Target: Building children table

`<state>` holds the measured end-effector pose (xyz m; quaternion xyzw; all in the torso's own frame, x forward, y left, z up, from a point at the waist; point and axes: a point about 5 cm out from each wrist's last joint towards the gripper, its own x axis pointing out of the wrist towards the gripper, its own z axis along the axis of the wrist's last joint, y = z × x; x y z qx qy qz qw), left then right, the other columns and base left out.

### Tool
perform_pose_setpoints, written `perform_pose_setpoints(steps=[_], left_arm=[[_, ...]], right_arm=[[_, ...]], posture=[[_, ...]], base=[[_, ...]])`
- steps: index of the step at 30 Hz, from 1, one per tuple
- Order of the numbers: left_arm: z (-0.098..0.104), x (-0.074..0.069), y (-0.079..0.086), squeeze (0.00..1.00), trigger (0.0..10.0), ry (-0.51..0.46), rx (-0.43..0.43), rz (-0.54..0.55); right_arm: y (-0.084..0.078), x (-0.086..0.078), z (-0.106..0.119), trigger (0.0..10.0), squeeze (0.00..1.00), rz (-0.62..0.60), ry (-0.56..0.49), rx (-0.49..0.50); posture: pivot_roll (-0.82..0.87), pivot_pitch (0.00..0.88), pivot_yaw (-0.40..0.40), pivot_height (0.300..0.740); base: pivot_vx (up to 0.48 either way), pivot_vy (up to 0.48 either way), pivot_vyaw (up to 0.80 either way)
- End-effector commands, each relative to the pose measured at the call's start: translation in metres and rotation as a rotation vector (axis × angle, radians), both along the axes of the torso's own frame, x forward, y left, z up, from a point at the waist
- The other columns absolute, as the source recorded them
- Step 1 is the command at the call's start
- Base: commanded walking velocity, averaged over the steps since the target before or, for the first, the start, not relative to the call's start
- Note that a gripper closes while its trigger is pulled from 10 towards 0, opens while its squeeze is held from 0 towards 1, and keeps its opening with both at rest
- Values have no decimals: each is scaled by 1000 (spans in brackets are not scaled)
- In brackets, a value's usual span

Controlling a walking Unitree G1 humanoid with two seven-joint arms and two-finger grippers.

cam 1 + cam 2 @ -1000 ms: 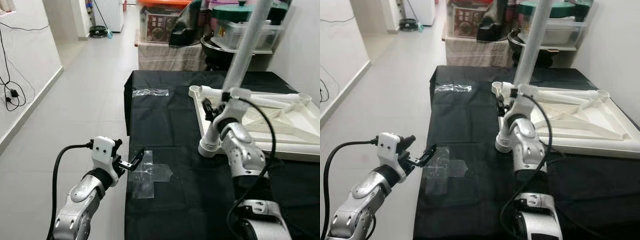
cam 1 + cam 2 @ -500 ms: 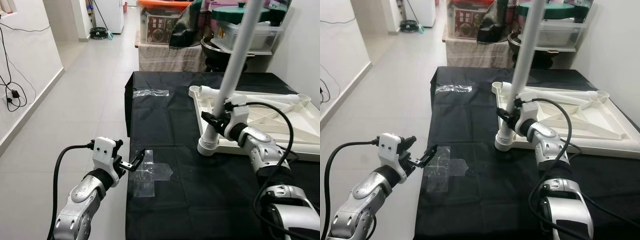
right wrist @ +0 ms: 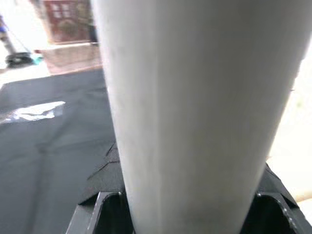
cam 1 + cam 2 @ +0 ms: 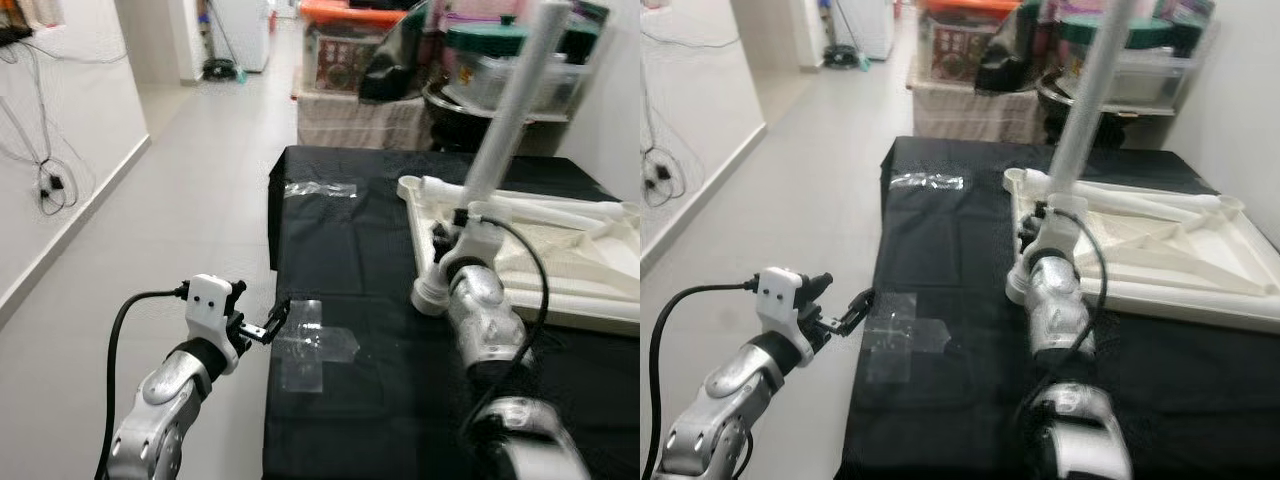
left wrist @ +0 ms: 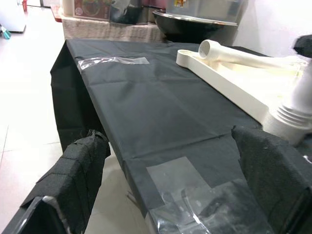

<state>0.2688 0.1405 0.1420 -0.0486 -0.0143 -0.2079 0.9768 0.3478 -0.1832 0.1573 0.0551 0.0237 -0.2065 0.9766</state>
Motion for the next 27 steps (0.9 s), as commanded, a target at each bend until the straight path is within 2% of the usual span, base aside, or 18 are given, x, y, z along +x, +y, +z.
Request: perform_pose_setpoints(steps=[1, 2, 3, 4, 6, 7, 11, 12, 16, 17, 18, 20, 21, 23, 25, 27], left_arm=[[-4, -1, 0, 0, 10000, 22, 11, -3], [-4, 0, 1, 0, 10000, 22, 12, -3], [-5, 0, 1, 0, 10000, 23, 13, -1], [-5, 0, 1, 0, 10000, 23, 12, 1], [-5, 0, 1, 0, 10000, 23, 11, 2], [-5, 0, 1, 0, 10000, 23, 10, 2], [-6, -1, -1, 0, 10000, 27, 6, -2], [-6, -2, 0, 0, 10000, 28, 6, -2], [-6, -2, 0, 0, 10000, 29, 6, -2], [-6, -1, 0, 0, 10000, 28, 7, -3], [-6, -1, 0, 0, 10000, 28, 7, -3], [-5, 0, 1, 0, 10000, 25, 10, -5], [-5, 0, 1, 0, 10000, 25, 10, -5], [-5, 1, 1, 0, 10000, 24, 12, -5], [-5, 1, 1, 0, 10000, 24, 14, -6], [-5, 1, 1, 0, 10000, 24, 15, -7]], right_arm=[[1, -11, -26, 0, 0, -47, 137, 13], [12, -11, -21, 0, 0, -3, 133, -6], [19, -8, -13, 4784, 0, 31, 117, -17], [24, -4, -6, 10000, 0, 74, 106, -26], [27, 0, 1, 10000, 0, 116, 81, -36], [26, 2, 10, 10000, 1000, 126, 19, -26], [19, 7, 24, 10000, 1000, 147, -40, 7], [13, 13, 35, 10000, 0, 238, -75, 9], [12, 14, 38, 10000, 0, 278, -90, 14], [8, 17, 38, 10000, 0, 354, -82, -8], [8, 17, 38, 10000, 0, 354, -82, -8], [-7, 21, 32, 10000, 0, 550, -37, -26], [-7, 21, 32, 10000, 0, 550, -37, -26], [-18, 20, 30, 10000, 0, 704, -13, -73], [-23, 21, 27, 10000, 0, 724, 16, -85], [-29, 24, 24, 6392, 0, 746, 54, -78]], posture=[[80, 0, -79, 740], [80, 0, -79, 740], [80, 0, -79, 740], [77, 0, -82, 740], [77, 0, -82, 740], [75, 0, -81, 740], [73, 0, -80, 740], [73, 0, -80, 740], [73, 0, -80, 740], [66, 0, -74, 740], [66, 0, -74, 740], [69, 0, -75, 740], [69, 0, -75, 740], [68, 0, -74, 740], [70, 0, -74, 740], [73, 0, -75, 740]], base=[[0, 0, 0], [0, 0, 0], [0, 0, 0], [0, 0, 0], [0, 0, 0], [0, 0, 0], [0, 0, 0], [0, 0, 0], [0, 0, 0], [0, 0, 0], [0, 0, 0], [0, 0, 0], [0, 0, 0], [0, 0, 0], [0, 0, 0], [0, 0, 0]])
